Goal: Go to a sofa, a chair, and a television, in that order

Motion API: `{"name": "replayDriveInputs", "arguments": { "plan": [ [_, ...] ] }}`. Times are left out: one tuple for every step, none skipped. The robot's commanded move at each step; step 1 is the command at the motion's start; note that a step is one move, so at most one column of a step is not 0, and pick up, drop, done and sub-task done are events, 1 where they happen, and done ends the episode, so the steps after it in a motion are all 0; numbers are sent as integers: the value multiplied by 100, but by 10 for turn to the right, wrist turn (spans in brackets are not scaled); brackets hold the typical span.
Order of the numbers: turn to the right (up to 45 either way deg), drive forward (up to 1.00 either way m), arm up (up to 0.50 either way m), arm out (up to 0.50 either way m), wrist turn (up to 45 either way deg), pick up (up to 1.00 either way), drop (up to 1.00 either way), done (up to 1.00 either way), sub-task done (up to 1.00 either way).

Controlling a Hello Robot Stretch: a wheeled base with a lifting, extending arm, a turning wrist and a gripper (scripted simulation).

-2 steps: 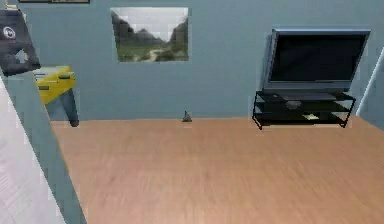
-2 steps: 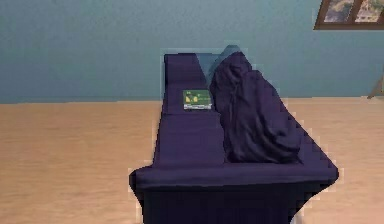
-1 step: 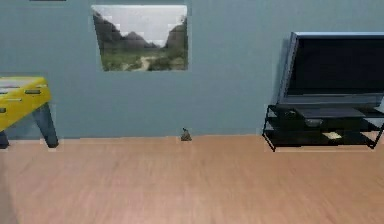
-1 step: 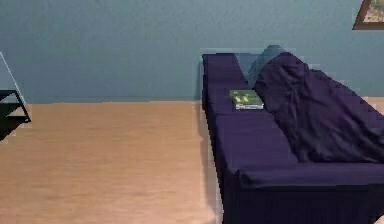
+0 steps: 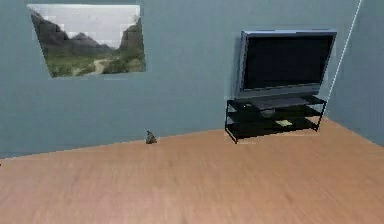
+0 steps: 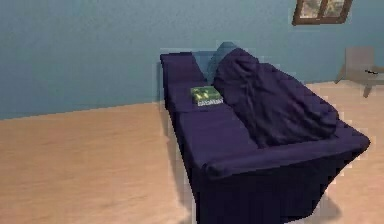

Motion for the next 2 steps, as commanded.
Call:
{"name": "replayDriveInputs", "arguments": {
  "plan": [
    [0, 100, 0, 0, 0, 0, 0, 0, 0],
    [30, 0, 0, 0, 0, 0, 0, 0, 0]
  ]
}}
